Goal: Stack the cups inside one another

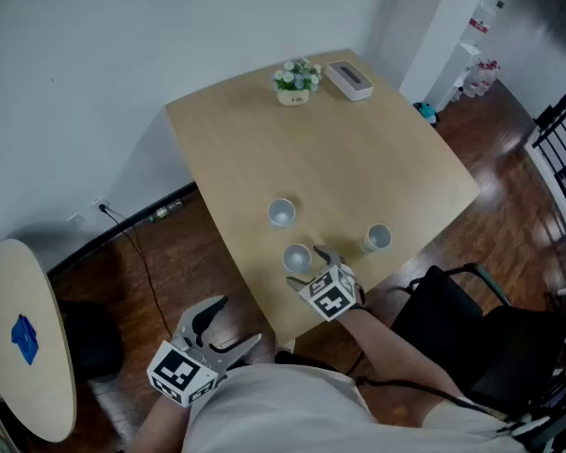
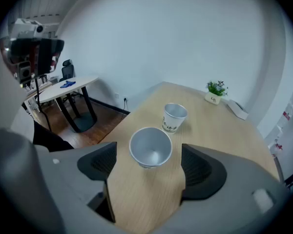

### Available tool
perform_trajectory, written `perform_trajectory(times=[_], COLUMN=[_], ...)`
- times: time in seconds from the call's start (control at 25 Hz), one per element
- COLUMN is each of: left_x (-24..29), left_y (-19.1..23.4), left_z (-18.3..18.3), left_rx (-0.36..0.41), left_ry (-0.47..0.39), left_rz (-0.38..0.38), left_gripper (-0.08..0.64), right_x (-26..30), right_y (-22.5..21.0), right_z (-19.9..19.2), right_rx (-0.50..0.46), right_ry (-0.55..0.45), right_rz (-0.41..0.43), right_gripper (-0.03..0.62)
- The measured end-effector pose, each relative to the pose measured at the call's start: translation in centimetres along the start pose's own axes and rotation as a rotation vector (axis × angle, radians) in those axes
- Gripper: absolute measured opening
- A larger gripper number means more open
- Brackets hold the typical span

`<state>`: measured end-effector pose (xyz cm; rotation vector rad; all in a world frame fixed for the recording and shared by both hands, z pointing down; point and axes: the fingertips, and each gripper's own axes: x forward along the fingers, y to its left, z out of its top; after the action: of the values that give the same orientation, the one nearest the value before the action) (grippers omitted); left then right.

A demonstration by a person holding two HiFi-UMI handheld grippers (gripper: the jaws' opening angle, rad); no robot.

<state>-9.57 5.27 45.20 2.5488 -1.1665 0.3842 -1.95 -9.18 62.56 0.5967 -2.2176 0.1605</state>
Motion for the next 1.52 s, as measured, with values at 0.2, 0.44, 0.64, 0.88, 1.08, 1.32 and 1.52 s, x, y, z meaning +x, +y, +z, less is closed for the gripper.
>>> perform_trajectory(times=[0.2, 0.44, 0.64, 0.88, 1.08, 1.32, 1.52], left_x=[1.9, 2.7, 4.7, 7.5, 9.7, 11.0, 11.0], left_y=[0.1, 1.5, 1.2, 0.2, -1.4, -2.0, -1.9], left_z=[0.9, 1.3, 1.9, 3.2, 4.1, 4.3, 3.7], left_rx=[0.018, 0.036, 0.057, 0.082, 0.107, 0.104, 0.086], left_ry=[0.017, 0.050, 0.051, 0.045, 0.030, 0.033, 0.032], left_rz=[-0.039, -0.076, -0.159, -0.246, -0.288, -0.269, -0.235], left_gripper=[0.365, 0.365, 0.365, 0.365, 0.365, 0.365, 0.365], right_x=[3.1, 1.9, -2.7, -9.5, -13.4, -14.2, -12.6], right_y=[-1.4, -1.9, -4.5, -10.3, -16.0, -20.2, -20.8], right_z=[-1.1, -0.4, 0.4, -0.2, -3.7, -6.8, -8.6], right_rx=[0.000, 0.060, 0.114, 0.191, 0.240, 0.299, 0.322], right_ry=[0.056, 0.024, -0.029, -0.053, -0.041, -0.023, -0.010], right_rz=[0.039, 0.043, -0.019, -0.155, -0.286, -0.326, -0.305], right_gripper=[0.408, 0.373, 0.370, 0.370, 0.370, 0.370, 0.370])
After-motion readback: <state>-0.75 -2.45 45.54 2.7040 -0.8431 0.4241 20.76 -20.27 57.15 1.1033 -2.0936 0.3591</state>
